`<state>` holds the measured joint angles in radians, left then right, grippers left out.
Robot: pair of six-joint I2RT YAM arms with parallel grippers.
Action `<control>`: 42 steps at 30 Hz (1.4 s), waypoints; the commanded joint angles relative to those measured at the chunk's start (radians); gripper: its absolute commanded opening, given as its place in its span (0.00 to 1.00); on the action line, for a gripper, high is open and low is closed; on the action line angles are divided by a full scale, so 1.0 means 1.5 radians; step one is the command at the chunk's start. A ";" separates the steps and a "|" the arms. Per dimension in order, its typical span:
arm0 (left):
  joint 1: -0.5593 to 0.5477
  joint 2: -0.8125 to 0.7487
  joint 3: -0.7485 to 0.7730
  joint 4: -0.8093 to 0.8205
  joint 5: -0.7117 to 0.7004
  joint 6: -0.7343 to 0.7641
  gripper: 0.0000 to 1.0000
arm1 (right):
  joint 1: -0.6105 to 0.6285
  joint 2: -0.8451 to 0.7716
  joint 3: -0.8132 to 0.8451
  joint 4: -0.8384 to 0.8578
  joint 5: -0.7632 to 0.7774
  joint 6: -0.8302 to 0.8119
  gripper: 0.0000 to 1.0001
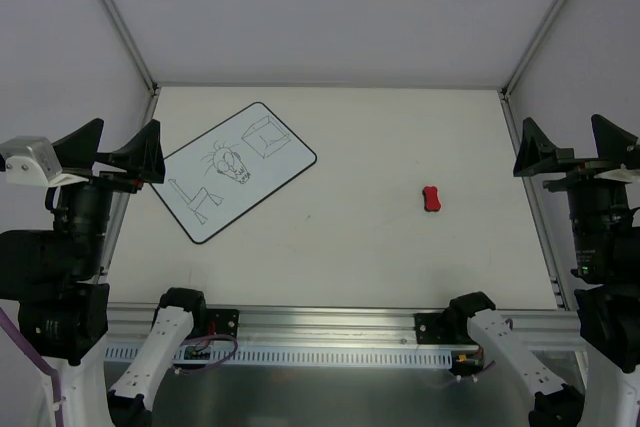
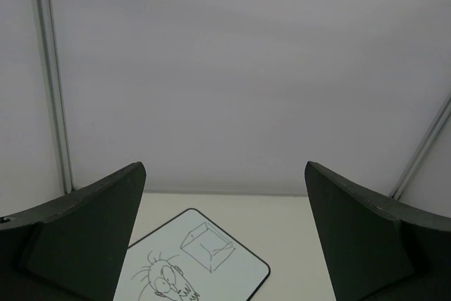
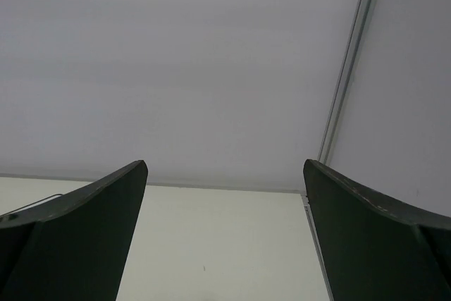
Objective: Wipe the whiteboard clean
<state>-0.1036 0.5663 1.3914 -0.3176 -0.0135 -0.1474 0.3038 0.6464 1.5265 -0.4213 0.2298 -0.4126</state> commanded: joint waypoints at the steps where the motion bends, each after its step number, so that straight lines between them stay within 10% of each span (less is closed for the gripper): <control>1: 0.003 0.004 -0.001 0.008 -0.017 -0.001 0.99 | 0.004 -0.001 -0.005 0.039 0.004 -0.005 0.99; 23: 0.004 0.411 -0.097 -0.018 0.013 -0.160 0.99 | 0.004 0.054 -0.346 -0.063 -0.259 0.207 0.99; 42: 0.151 0.952 0.165 -0.017 -0.175 -0.361 0.99 | 0.004 0.139 -0.422 -0.091 -0.267 0.184 0.99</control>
<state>0.0883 1.9739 1.6020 -0.3450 -0.1867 -0.5831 0.3050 0.8482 0.8970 -0.5732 -0.1471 -0.1246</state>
